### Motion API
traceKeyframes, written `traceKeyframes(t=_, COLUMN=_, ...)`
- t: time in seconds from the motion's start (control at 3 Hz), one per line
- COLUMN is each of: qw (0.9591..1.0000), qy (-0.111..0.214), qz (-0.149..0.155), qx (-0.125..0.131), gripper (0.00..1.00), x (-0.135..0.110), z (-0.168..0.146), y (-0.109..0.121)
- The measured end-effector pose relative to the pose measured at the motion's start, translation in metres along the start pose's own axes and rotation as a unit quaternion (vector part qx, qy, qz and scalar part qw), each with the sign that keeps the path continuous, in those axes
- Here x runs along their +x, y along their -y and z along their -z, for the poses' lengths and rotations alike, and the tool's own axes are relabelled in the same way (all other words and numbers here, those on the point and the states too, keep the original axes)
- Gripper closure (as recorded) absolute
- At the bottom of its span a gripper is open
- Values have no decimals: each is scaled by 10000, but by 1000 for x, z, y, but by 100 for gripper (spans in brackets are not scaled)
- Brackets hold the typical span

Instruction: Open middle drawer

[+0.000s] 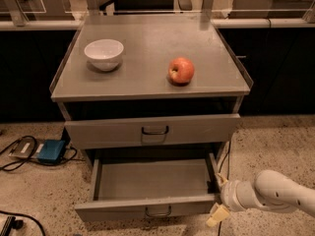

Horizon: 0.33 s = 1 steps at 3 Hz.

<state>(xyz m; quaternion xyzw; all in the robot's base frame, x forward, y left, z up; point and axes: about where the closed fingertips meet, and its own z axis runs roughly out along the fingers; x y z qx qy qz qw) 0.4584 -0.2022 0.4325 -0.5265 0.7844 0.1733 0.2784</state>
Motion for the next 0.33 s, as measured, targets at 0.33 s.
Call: traceKeyframes(t=0.33, qw=10000, qy=0, qz=0, qx=0, gripper=0, x=0, z=0, y=0)
